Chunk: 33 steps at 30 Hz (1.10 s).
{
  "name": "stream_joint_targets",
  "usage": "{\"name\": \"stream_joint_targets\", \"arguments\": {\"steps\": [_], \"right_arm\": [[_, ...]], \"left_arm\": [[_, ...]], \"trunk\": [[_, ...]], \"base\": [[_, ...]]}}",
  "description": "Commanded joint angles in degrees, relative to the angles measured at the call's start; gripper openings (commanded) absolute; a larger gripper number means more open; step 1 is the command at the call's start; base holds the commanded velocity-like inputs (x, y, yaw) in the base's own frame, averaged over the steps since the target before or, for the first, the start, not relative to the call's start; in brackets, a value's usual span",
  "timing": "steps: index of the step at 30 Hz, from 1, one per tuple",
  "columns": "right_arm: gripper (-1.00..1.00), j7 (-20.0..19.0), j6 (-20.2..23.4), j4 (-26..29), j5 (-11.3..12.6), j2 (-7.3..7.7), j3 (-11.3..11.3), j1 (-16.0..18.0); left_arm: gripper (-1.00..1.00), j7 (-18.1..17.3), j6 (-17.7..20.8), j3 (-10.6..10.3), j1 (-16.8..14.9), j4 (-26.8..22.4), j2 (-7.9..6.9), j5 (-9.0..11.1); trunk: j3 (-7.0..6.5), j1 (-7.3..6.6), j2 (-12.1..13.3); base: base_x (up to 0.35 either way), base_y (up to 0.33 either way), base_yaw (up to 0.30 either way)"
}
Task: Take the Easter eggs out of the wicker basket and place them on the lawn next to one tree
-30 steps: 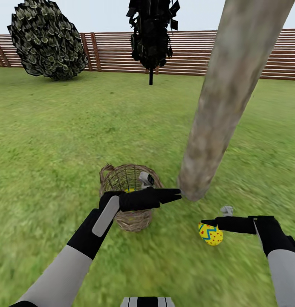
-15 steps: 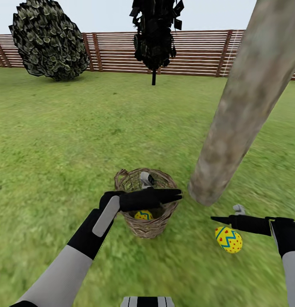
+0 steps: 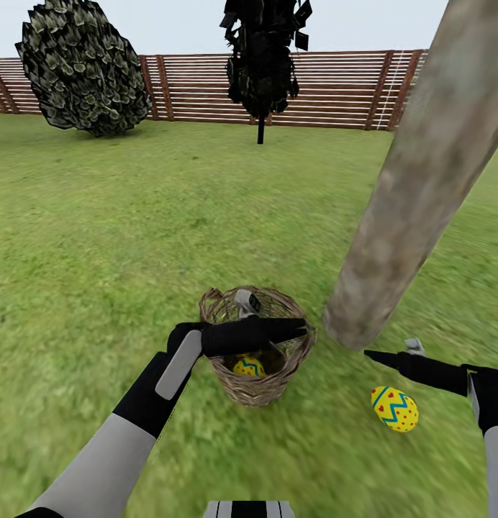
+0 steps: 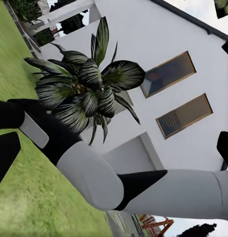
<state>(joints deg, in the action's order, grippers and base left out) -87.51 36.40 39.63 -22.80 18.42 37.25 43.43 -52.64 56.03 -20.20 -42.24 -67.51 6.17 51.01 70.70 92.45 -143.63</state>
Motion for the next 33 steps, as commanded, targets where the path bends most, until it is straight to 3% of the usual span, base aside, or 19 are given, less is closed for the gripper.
{"name": "stream_joint_targets", "arguments": {"steps": [1, 8, 33], "right_arm": [[1.00, -0.49, 0.86, 0.08, -0.53, -0.08, 0.34, 0.07], [1.00, -0.48, 1.25, -0.10, -0.66, -0.26, -0.01, 0.05], [1.00, -0.65, 1.25, -0.63, -1.08, -0.32, -1.16, 0.07]], "left_arm": [[1.00, -0.19, 0.28, -0.01, -0.03, -0.34, -0.05, 0.06], [1.00, -0.49, 0.31, -0.01, -0.03, -3.89, -2.64, 0.11], [1.00, -0.62, 0.83, 0.33, -0.03, -3.64, -2.78, 0.11]], "trunk": [[0.04, 0.01, -0.02], [-0.18, -0.01, 0.00], [-5.72, -0.66, 0.33]], "base": [[0.217, 0.228, 0.000], [0.154, 0.184, 0.000], [0.003, 0.004, 0.000]]}}
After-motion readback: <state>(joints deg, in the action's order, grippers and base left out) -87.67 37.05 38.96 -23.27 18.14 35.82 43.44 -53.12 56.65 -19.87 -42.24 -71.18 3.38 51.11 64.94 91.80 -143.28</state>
